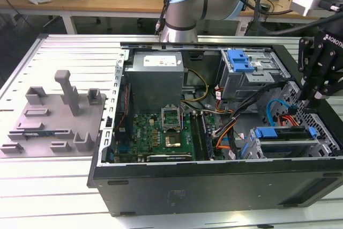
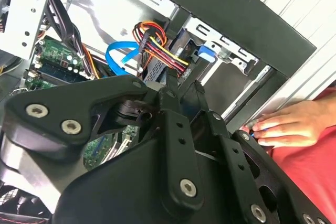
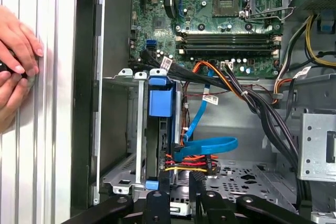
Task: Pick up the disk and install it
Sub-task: 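Insert the second disk wire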
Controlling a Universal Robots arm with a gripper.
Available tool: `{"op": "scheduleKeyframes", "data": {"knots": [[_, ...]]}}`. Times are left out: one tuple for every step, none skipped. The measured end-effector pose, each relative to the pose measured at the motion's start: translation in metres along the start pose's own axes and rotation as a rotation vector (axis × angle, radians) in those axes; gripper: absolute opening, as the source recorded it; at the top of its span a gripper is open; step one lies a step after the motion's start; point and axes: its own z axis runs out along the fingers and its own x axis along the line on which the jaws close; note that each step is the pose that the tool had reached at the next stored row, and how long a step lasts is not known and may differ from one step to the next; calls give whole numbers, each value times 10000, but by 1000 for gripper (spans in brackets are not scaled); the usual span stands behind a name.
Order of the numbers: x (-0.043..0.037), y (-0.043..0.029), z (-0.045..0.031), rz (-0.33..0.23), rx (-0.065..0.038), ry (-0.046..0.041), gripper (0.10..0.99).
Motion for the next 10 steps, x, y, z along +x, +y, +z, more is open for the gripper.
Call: {"op": "scheduleKeyframes", "data": {"knots": [[-1,13,4,1,0,-1,290],[-3,82,9,0,4,-1,290],[-5,138,12,3,10,-3,290],[-5,148,15,3,13,-1,290],[-5,148,17,2,13,1,290],[-5,148,22,3,12,-1,290],[-5,149,29,6,8,-1,290],[-5,149,35,8,4,1,290],[-6,149,42,10,-2,2,290],[-8,149,52,11,-3,2,290]]}}
